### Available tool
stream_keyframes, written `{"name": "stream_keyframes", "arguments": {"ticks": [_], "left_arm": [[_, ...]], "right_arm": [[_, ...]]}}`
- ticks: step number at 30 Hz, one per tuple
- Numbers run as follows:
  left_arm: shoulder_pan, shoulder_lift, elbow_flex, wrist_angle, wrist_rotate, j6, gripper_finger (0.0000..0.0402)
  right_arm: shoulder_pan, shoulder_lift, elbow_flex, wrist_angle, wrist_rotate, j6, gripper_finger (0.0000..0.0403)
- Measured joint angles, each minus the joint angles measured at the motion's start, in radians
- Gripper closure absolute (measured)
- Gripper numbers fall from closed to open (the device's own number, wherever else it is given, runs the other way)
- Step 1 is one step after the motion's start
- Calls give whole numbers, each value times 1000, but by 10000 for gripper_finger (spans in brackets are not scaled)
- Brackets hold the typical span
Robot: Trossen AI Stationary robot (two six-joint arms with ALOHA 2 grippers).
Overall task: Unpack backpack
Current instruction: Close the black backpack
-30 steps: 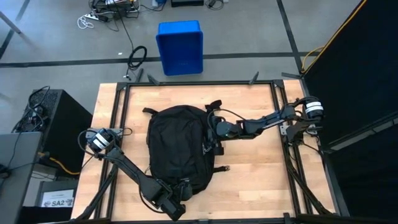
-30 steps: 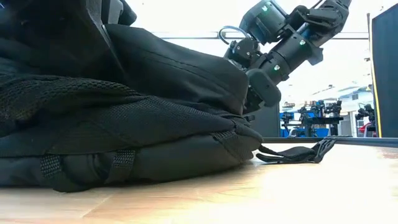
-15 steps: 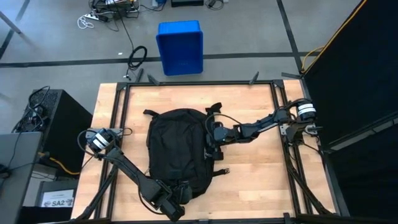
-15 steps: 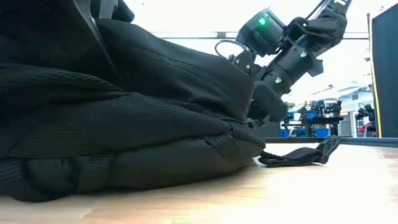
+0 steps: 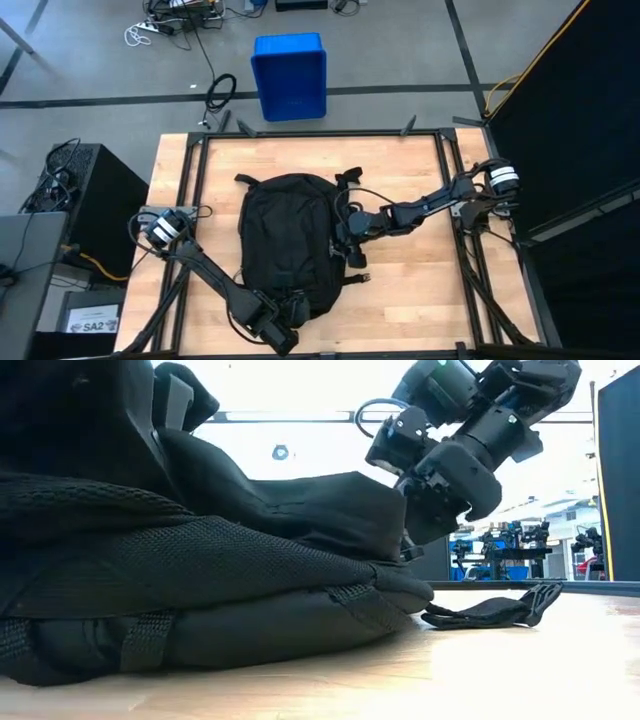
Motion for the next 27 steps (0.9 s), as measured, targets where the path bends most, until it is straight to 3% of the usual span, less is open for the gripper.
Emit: {"name": "stream_keyframes", "arguments": {"ticks": [7, 11, 15, 22, 27], "left_arm": [[3, 1, 0, 2, 2, -1, 401], [5, 1, 0, 2, 7, 0, 401], [6, 1, 0, 2, 2, 2, 401], [6, 2, 0, -6, 0, 2, 401], [5, -3, 0, -109, -24, -50, 401]], "right_arm": [[26, 19, 2, -3, 10, -2, 150], [39, 26, 2, -19, 77, -25, 158], [34, 39, 5, -49, 122, -46, 213], [33, 38, 3, -61, 109, -88, 376], [39, 18, 2, -83, 122, -80, 395]]}}
